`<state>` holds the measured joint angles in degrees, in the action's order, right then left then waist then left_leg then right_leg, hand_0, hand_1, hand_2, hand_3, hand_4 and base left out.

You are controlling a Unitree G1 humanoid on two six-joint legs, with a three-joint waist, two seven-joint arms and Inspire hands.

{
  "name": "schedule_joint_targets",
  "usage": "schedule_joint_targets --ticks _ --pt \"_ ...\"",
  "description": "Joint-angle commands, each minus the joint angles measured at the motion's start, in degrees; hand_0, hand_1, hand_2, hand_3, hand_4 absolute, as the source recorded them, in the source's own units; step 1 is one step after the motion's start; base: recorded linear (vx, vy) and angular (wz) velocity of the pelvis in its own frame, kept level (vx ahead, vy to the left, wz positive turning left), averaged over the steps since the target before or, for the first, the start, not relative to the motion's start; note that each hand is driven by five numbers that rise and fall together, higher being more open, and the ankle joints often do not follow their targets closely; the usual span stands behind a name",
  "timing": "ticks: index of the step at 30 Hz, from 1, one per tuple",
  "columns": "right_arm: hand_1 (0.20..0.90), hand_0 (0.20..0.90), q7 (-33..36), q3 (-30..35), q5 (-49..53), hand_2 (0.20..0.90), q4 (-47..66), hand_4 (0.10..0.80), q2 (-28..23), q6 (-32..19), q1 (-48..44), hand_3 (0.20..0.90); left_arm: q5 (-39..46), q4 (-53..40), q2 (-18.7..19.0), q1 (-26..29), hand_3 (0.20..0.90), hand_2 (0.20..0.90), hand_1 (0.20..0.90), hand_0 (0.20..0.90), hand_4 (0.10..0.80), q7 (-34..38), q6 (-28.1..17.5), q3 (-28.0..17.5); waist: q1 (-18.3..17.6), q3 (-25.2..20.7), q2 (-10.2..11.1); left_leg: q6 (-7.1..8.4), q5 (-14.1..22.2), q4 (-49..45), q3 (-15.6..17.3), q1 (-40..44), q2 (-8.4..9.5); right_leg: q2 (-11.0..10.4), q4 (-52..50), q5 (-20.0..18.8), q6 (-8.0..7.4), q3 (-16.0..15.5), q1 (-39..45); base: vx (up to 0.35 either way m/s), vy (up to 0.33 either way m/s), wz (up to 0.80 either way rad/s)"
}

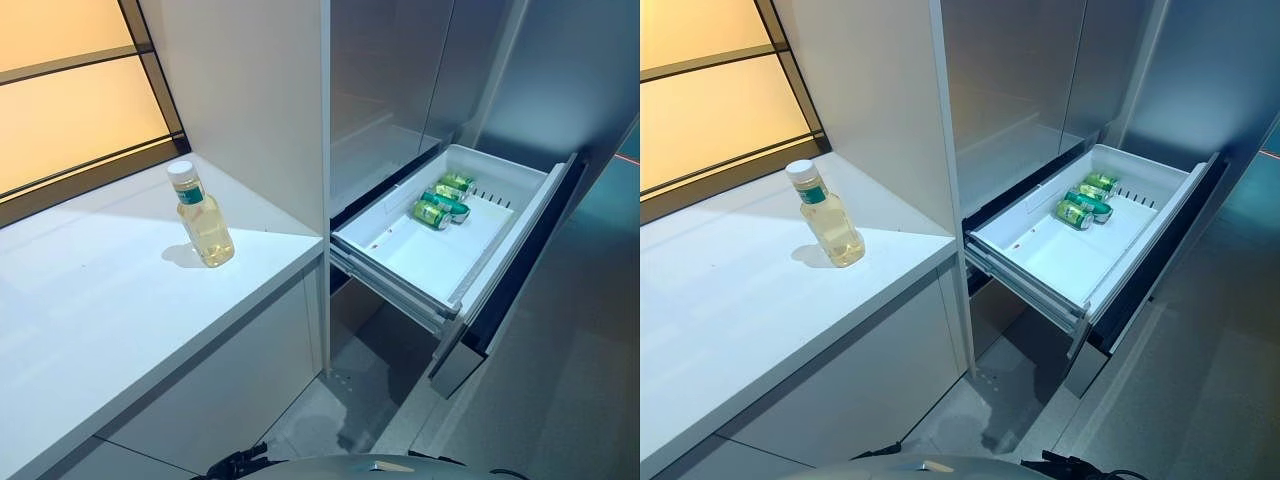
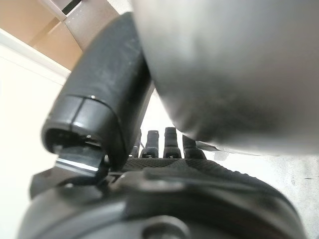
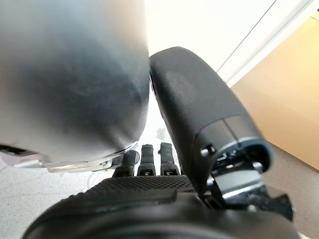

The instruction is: Put drinks into fridge and close the fridge

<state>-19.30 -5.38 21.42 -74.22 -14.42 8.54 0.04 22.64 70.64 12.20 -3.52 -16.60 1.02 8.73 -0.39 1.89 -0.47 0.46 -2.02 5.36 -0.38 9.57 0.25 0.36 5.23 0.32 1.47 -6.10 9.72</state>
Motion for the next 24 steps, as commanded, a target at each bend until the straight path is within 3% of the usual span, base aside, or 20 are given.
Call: schedule_joint_targets --ticks 1,8,12,14,17,19,21,22,24 --pt "0.9 0.9 -3.5 -0.3 0.5 0.9 -4.2 0.8 1.8 0.5 -2.4 0.9 1.9 3.0 -1.7 4.0 0.9 0.9 0.9 0.9 0.8 -1.2 -2.7 -0.2 0.5 0.7 0.1 -1.53 3.9 -1.2 4.8 0.1 1.68 -1.9 -2.5 0.3 -3.58 -1.3 -1.1 0.0 0.0 0.0" --pt "0.9 0.9 -3.3 -1.0 0.1 0.9 -3.9 0.8 1.5 0.5 -2.6 0.9 -6.1 1.7 -1.0 4.7 0.9 0.9 0.9 0.9 0.8 -1.7 -7.5 2.7 0.2 0.8 -0.1 -1.48 4.0 -1.2 5.2 0.1 1.64 -1.9 -2.7 0.3 -3.63 -1.1 -1.3 0.0 0.0 0.0" --pt "0.9 0.9 -3.4 -2.1 0.0 0.9 -3.3 0.8 0.6 1.3 -3.6 0.9 -10.5 -3.2 0.2 6.4 0.9 0.9 0.9 0.9 0.8 -12.2 -9.4 8.1 -0.2 1.2 -0.8 -1.4 3.9 -1.2 5.5 -0.1 1.49 -1.8 -3.2 0.5 -3.81 -0.5 -2.0 -0.028 0.015 -0.02" --pt "0.9 0.9 -3.6 -2.6 -0.2 0.9 -2.7 0.8 -0.3 1.9 -4.3 0.9 -10.0 -9.6 1.4 7.4 0.9 0.9 0.9 0.9 0.8 -19.3 -6.9 11.7 -0.4 1.6 -1.3 -1.41 3.9 -1.1 5.5 -0.3 1.37 -1.7 -3.3 0.5 -3.92 -0.2 -2.3 -0.051 0.033 -0.03" --pt "0.9 0.9 -3.9 -2.9 -0.4 0.9 -2.2 0.8 -1.6 2.4 -4.8 0.9 -3.7 -24.8 4.8 9.2 0.9 0.9 0.9 0.9 0.8 -32.7 2.2 15.2 -0.6 2.0 -2.2 -1.46 3.7 -0.8 5.4 -0.4 1.34 -1.7 -3.3 0.2 -4.22 0.2 -2.7 -0.037 0.039 -0.02" --pt "0.9 0.9 -4.2 -2.4 -0.6 0.9 -2.9 0.8 -2.0 1.5 -4.8 0.9 7.3 -41.8 7.7 11.5 0.9 0.9 0.9 0.9 0.8 -45.6 13.9 13.0 -0.2 2.0 -2.7 -1.62 3.7 -0.5 5.1 -0.4 1.32 -1.9 -2.9 -0.1 -4.43 0.2 -2.6 -0.01 0.015 0.0" --pt "0.9 0.9 -4.1 -1.2 -1.7 0.9 -3.6 0.8 -1.8 0.4 -4.2 0.9 19.5 -56.5 7.9 13.0 0.9 0.9 0.9 0.9 0.8 -49.2 23.0 10.5 0.1 1.9 -2.7 -1.77 4.0 -0.4 4.7 -0.2 1.36 -2.1 -2.6 -0.3 -4.56 0.0 -2.2 0.001 -0.003 0.02" --pt "0.9 0.9 -4.0 -0.8 -2.3 0.9 -4.0 0.8 -1.5 -0.3 -3.9 0.9 24.3 -63.6 7.6 13.6 0.9 0.9 0.9 0.9 0.8 -47.2 27.1 9.2 0.4 1.7 -2.7 -1.82 4.1 -0.4 4.5 -0.5 1.4 -2.2 -2.4 -0.5 -4.52 0.0 -2.4 0.008 -0.013 0.06" --pt "0.9 0.9 -3.8 -0.6 -2.3 0.9 -4.5 0.8 -0.9 -1.2 -3.2 0.9 33.9 -69.5 7.0 14.6 0.9 0.9 0.9 0.9 0.8 -46.0 28.0 8.0 0.7 1.4 -2.4 -1.88 4.3 -0.4 4.0 -0.5 1.46 -2.2 -2.1 -0.7 -4.47 0.0 -2.2 0.015 -0.021 0.06"
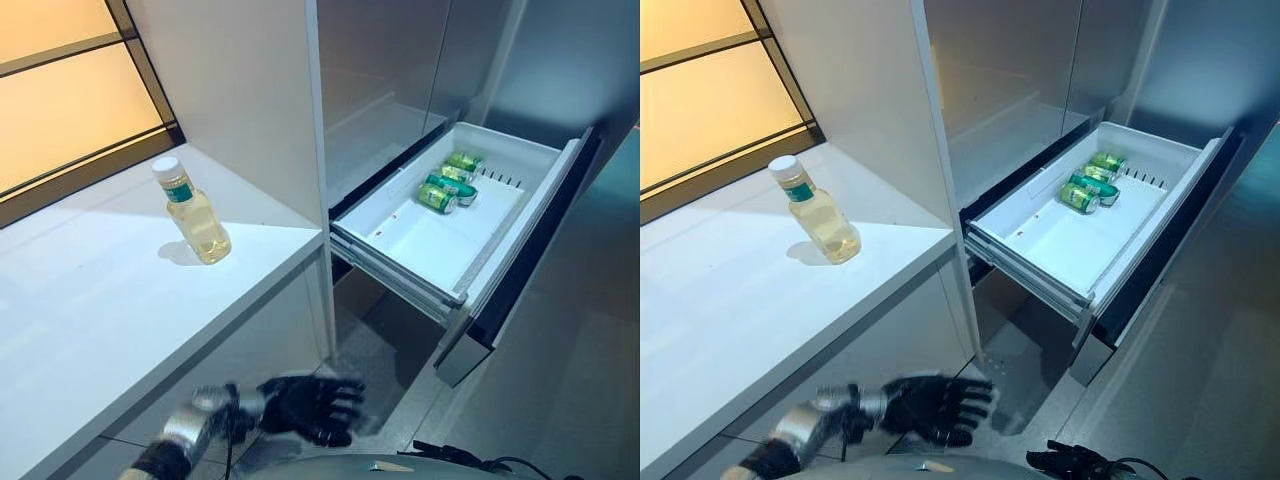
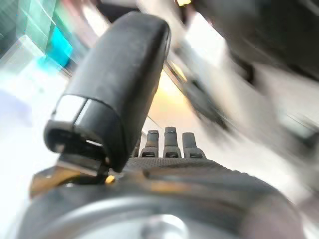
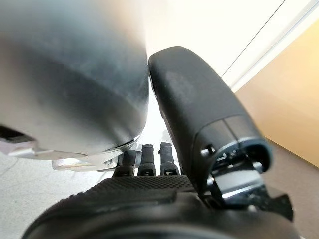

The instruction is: Put drinks into fridge and close the fridge

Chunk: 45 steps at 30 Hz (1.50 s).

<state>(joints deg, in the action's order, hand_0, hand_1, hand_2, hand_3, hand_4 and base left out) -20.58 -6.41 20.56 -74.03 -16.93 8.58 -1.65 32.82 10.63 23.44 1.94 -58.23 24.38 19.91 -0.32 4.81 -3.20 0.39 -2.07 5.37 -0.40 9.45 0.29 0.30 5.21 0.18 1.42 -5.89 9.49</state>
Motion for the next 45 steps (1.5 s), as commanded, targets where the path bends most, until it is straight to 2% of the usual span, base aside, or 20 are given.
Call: schedule_joint_targets --ticks 1,2,3,4,5,7,8,10,11,15,17,20,21,24,25,26,27,30,36,45 --pt "0.9 0.9 -2.3 0.4 -1.3 0.9 -4.7 0.8 2.1 -1.7 -1.0 0.9 27.6 -13.1 -5.4 9.7 0.9 0.9 0.9 0.9 0.8 -4.0 3.8 -3.9 0.7 -1.7 0.5 -1.87 4.6 -0.4 3.8 -0.3 1.48 -2.2 -1.9 -0.6 -4.36 -0.3 -1.7 0.027 -0.031 0.07" --pt "0.9 0.9 -2.2 0.3 -0.9 0.9 -4.9 0.8 2.4 -1.9 -0.7 0.9 30.6 -15.8 -5.9 10.2 0.9 0.9 0.9 0.9 0.8 -3.3 2.2 -4.2 0.7 -1.8 0.7 -1.85 4.7 -0.4 3.6 -0.1 1.46 -2.2 -1.8 -0.6 -4.28 -0.3 -1.5 0.048 -0.039 0.1" --pt "0.9 0.9 -1.9 -0.3 0.0 0.9 -4.9 0.8 2.9 -2.0 -0.5 0.9 33.9 -18.6 -6.1 11.0 0.9 0.9 0.9 0.9 0.8 -1.5 -2.1 -4.4 0.6 -2.0 0.9 -1.79 4.8 -0.4 3.5 0.0 1.42 -2.1 -1.7 -0.5 -4.13 -0.2 -1.2 0.064 -0.038 0.11" --pt "0.9 0.9 -1.2 -0.8 0.9 0.9 -4.5 0.8 3.6 -1.9 0.0 0.9 36.6 -22.6 -5.7 12.5 0.9 0.9 0.9 0.9 0.8 3.1 -6.9 -5.6 0.4 -2.2 1.1 -1.77 5.0 -0.4 3.4 0.2 1.38 -2.0 -1.7 -0.4 -4.05 -0.2 -1.0 0.061 -0.028 0.08" --pt "0.9 0.9 -0.9 -1.0 1.0 0.9 -4.4 0.8 3.8 -1.9 0.2 0.9 36.7 -23.2 -5.6 13.0 0.9 0.9 0.9 0.9 0.8 4.6 -10.3 -6.0 0.3 -2.2 1.2 -1.76 5.0 -0.4 3.3 0.3 1.39 -2.0 -1.6 -0.4 -4.03 -0.2 -0.9 0.051 -0.015 0.06" --pt "0.9 0.9 -0.1 -1.8 1.9 0.9 -4.1 0.8 4.2 -2.0 1.1 0.9 37.7 -26.3 -3.1 15.2 0.9 0.9 0.9 0.9 0.8 12.4 -22.9 -8.2 0.2 -2.5 1.4 -1.71 5.2 -0.4 3.1 0.5 1.34 -2.0 -1.4 -0.2 -3.98 -0.3 -0.6 0.04 -0.011 -0.02" --pt "0.9 0.9 0.3 -2.1 2.4 0.9 -4.0 0.8 4.5 -2.5 2.0 0.9 37.5 -28.2 -1.9 16.6 0.9 0.9 0.9 0.9 0.8 18.0 -29.8 -11.3 0.4 -2.8 1.6 -1.72 5.3 -0.4 2.8 0.6 1.45 -2.0 -1.2 0.0 -4.01 -0.5 -0.3 0.042 -0.013 -0.04" --pt "0.9 0.9 0.4 -2.3 2.8 0.9 -4.1 0.8 4.8 -3.1 2.9 0.9 32.4 -29.2 -0.9 17.5 0.9 0.9 0.9 0.9 0.8 25.2 -38.1 -14.7 0.6 -3.1 1.9 -1.64 5.3 -0.4 2.5 0.6 1.46 -1.9 -1.0 0.2 -3.95 -0.7 0.0 0.044 -0.016 0.01" --pt "0.9 0.9 0.7 -2.3 2.8 0.9 -4.1 0.8 5.1 -3.6 3.6 0.9 23.8 -30.0 0.8 17.7 0.9 0.9 0.9 0.9 0.8 32.9 -46.5 -18.6 1.0 -3.5 2.2 -1.6 5.3 -0.4 1.9 0.6 1.52 -1.8 -0.8 0.4 -3.86 -0.9 0.2 0.042 -0.02 0.02" --pt "0.9 0.9 1.2 -3.2 3.3 0.9 -5.0 0.8 5.9 -4.6 3.9 0.9 11.6 -31.2 1.9 18.2 0.9 0.9 0.9 0.9 0.8 43.5 -53.0 -23.4 1.8 -4.2 2.7 -1.56 5.3 -0.4 1.0 0.4 1.65 -1.6 -0.7 0.9 -3.48 -1.5 0.4 0.022 -0.006 0.04" --pt "0.9 0.9 1.6 -4.0 3.8 0.9 -5.4 0.8 6.5 -4.8 3.6 0.9 1.7 -32.3 2.7 18.5 0.9 0.9 0.9 0.9 0.8 51.1 -55.6 -25.6 2.2 -4.7 3.0 -1.59 5.3 -0.4 0.6 0.3 1.69 -1.5 -0.8 1.2 -3.14 -1.7 0.4 0.032 0.0 0.15" --pt "0.9 0.9 2.0 -4.5 3.7 0.9 -5.3 0.8 6.9 -4.8 3.4 0.9 -5.0 -32.6 3.6 19.3 0.9 0.9 0.9 0.9 0.8 54.5 -54.4 -26.2 2.3 -5.0 3.1 -1.62 5.3 -0.4 0.5 0.1 1.65 -1.4 -1.0 1.4 -3.02 -1.8 0.2 0.015 0.008 0.1" --pt "0.9 0.9 1.8 -4.9 4.2 0.9 -5.4 0.8 6.9 -5.0 3.2 0.9 -8.5 -32.9 4.8 20.0 0.9 0.9 0.9 0.9 0.8 56.8 -52.4 -26.1 2.4 -5.1 3.1 -1.61 5.2 -0.4 0.5 0.0 1.62 -1.4 -1.1 1.5 -3.02 -1.7 0.1 0.011 0.012 0.12" --pt "0.9 0.9 1.8 -4.9 4.1 0.9 -5.3 0.8 6.9 -5.0 3.1 0.9 -10.7 -32.6 6.0 20.6 0.9 0.9 0.9 0.9 0.8 59.0 -50.6 -25.9 2.4 -5.1 3.1 -1.62 5.2 -0.4 0.7 0.1 1.6 -1.3 -1.3 1.6 -3.06 -1.7 0.1 0.011 0.015 0.08" --pt "0.9 0.9 1.6 -4.9 3.7 0.9 -5.1 0.8 6.6 -4.8 3.0 0.9 -12.2 -31.9 6.9 20.7 0.9 0.9 0.9 0.9 0.8 60.9 -48.4 -26.0 2.3 -5.0 3.1 -1.55 5.2 -0.4 0.7 0.0 1.52 -1.3 -1.4 1.6 -3.06 -1.6 0.0 0.0 0.0 0.0" --pt "0.9 0.9 1.6 -4.9 3.6 0.9 -5.0 0.8 6.6 -4.7 3.0 0.9 -12.1 -31.7 7.1 20.7 0.9 0.9 0.9 0.9 0.8 61.2 -47.5 -25.9 2.3 -5.0 3.1 -1.54 5.2 -0.4 0.8 0.0 1.51 -1.3 -1.4 1.6 -3.07 -1.6 -0.1 0.0 0.0 0.0" --pt "0.9 0.9 1.6 -4.9 3.7 0.9 -4.7 0.8 6.3 -4.3 3.0 0.9 -7.6 -30.4 7.9 20.5 0.9 0.9 0.9 0.9 0.8 60.3 -44.0 -25.5 2.3 -4.9 3.1 -1.56 5.1 -0.4 0.8 0.1 1.53 -1.3 -1.5 1.6 -3.16 -1.6 -0.1 -0.003 0.015 -0.04" --pt "0.9 0.9 1.6 -4.7 4.0 0.9 -3.9 0.8 5.8 -3.5 2.7 0.9 -5.9 -28.0 8.8 19.7 0.9 0.9 0.9 0.9 0.8 62.2 -40.5 -24.8 2.2 -4.5 3.0 -1.62 5.0 -0.4 1.0 0.2 1.53 -1.3 -1.6 1.5 -3.23 -1.4 0.0 -0.001 0.006 -0.01" --pt "0.9 0.9 1.5 -4.1 3.8 0.9 -3.3 0.8 5.0 -2.5 2.6 0.9 -2.8 -23.9 9.6 18.8 0.9 0.9 0.9 0.9 0.8 62.5 -37.9 -25.1 2.1 -4.2 2.8 -1.69 4.9 -0.4 1.2 0.6 1.54 -1.2 -1.7 1.5 -3.26 -1.1 0.2 0.0 0.0 0.0" --pt "0.9 0.9 1.1 -3.4 2.3 0.9 -3.2 0.8 4.2 -2.1 3.0 0.9 -5.9 -19.5 11.7 18.8 0.9 0.9 0.9 0.9 0.8 67.6 -37.5 -26.9 1.4 -4.3 2.4 -1.71 5.0 -0.4 2.0 1.0 1.56 -1.2 -1.7 1.6 -3.37 -0.4 0.4 0.008 0.009 -0.03"
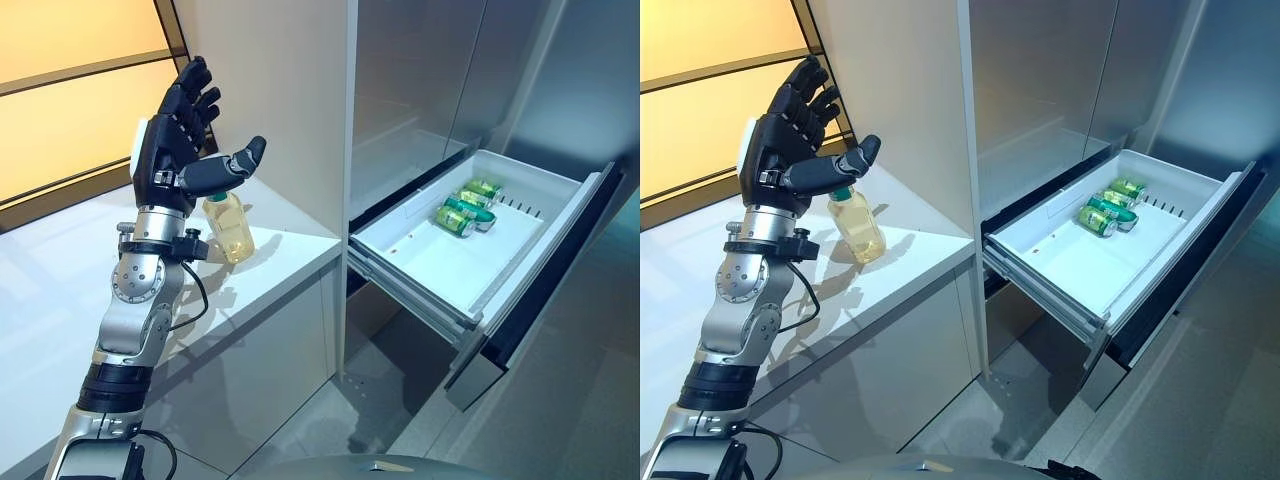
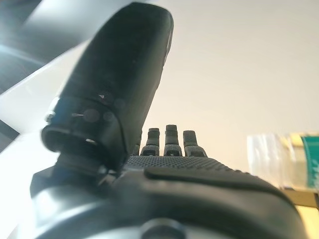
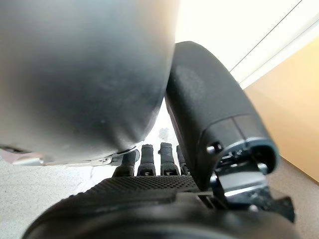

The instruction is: Put drinks into fridge and close the fridge

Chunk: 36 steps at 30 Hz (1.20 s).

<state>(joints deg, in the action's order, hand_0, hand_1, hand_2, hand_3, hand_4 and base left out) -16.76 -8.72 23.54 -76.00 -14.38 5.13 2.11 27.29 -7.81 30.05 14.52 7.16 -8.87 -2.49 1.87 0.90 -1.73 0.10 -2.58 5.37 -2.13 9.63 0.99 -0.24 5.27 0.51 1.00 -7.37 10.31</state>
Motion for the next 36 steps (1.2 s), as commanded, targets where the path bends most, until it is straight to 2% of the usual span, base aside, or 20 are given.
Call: schedule_joint_targets --ticks 1,18,36 --pt "0.9 0.9 -2.8 -1.0 -0.9 0.9 -1.3 0.8 1.6 1.4 -0.8 0.9 -1.4 -0.5 5.1 6.3 0.9 0.9 0.9 0.9 0.8 2.7 -4.1 -4.6 -0.9 -0.4 1.0 -1.42 5.5 -0.4 3.8 0.9 0.85 -0.7 -1.7 1.3 -2.93 1.2 -0.3 0.02 0.016 -0.11" --pt "0.9 0.9 -3.7 -0.5 -2.8 0.9 -1.3 0.8 0.8 2.0 -1.0 0.9 -2.5 6.6 4.3 5.5 0.9 0.9 0.9 0.9 0.8 2.9 0.2 -2.3 -1.5 -0.4 0.8 -1.47 5.7 -0.4 4.7 1.1 0.82 -0.7 -1.8 1.2 -3.27 1.5 -0.3 0.002 0.001 -0.01" --pt "0.9 0.9 -3.8 -0.2 -3.4 0.9 -0.3 0.8 0.5 2.8 -0.9 0.9 -3.9 13.0 2.2 3.8 0.9 0.9 0.9 0.9 0.8 3.1 1.3 -0.6 -1.8 0.1 1.0 -1.54 5.5 -0.4 5.1 1.3 0.84 -0.7 -2.1 1.2 -3.41 1.9 -0.4 0.0 0.0 0.0"
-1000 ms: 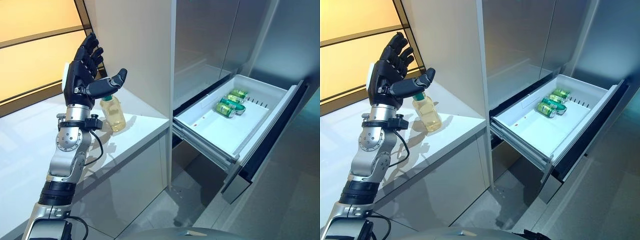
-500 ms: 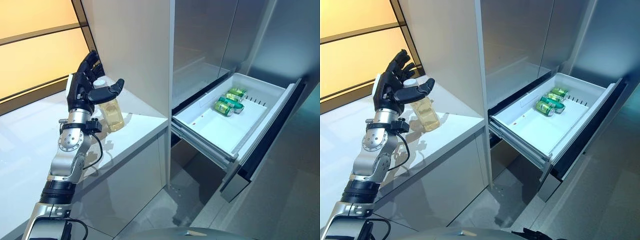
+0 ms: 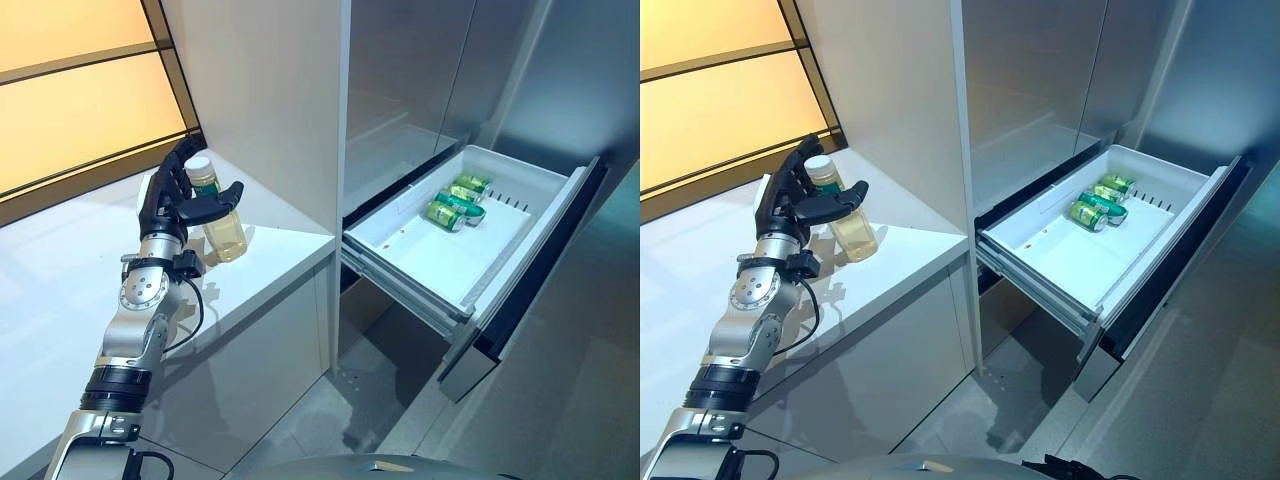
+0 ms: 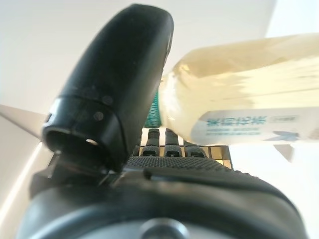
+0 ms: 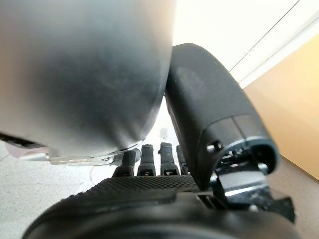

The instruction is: Put drinks into fridge and close the fridge

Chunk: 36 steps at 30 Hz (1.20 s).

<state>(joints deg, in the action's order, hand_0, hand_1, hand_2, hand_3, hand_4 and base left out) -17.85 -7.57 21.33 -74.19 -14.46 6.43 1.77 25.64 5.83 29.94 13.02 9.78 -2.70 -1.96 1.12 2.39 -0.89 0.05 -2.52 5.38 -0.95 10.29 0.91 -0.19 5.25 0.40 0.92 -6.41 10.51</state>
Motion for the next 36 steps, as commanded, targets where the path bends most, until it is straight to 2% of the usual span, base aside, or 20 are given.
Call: schedule_joint_targets --ticks 1,36 --pt "0.9 0.9 -2.7 -1.4 -1.2 0.9 -2.1 0.8 0.5 1.5 -0.5 0.9 -2.3 -0.5 2.2 5.3 0.9 0.9 0.9 0.9 0.8 0.4 -4.8 -1.1 -1.1 -1.4 0.2 -1.48 5.5 -0.4 4.0 0.6 0.91 -0.7 -2.1 1.3 -3.34 1.0 -0.6 0.003 0.0 -0.04" --pt "0.9 0.9 -2.5 -1.4 -1.9 0.9 -0.5 0.8 0.6 2.0 0.6 0.9 -4.0 2.7 1.7 5.4 0.9 0.9 0.9 0.9 0.8 2.1 -4.6 -0.6 -2.1 -1.0 0.0 -1.45 5.5 -0.4 4.7 0.9 0.85 -0.5 -2.3 1.4 -3.36 1.5 -0.5 0.0 0.0 0.0"
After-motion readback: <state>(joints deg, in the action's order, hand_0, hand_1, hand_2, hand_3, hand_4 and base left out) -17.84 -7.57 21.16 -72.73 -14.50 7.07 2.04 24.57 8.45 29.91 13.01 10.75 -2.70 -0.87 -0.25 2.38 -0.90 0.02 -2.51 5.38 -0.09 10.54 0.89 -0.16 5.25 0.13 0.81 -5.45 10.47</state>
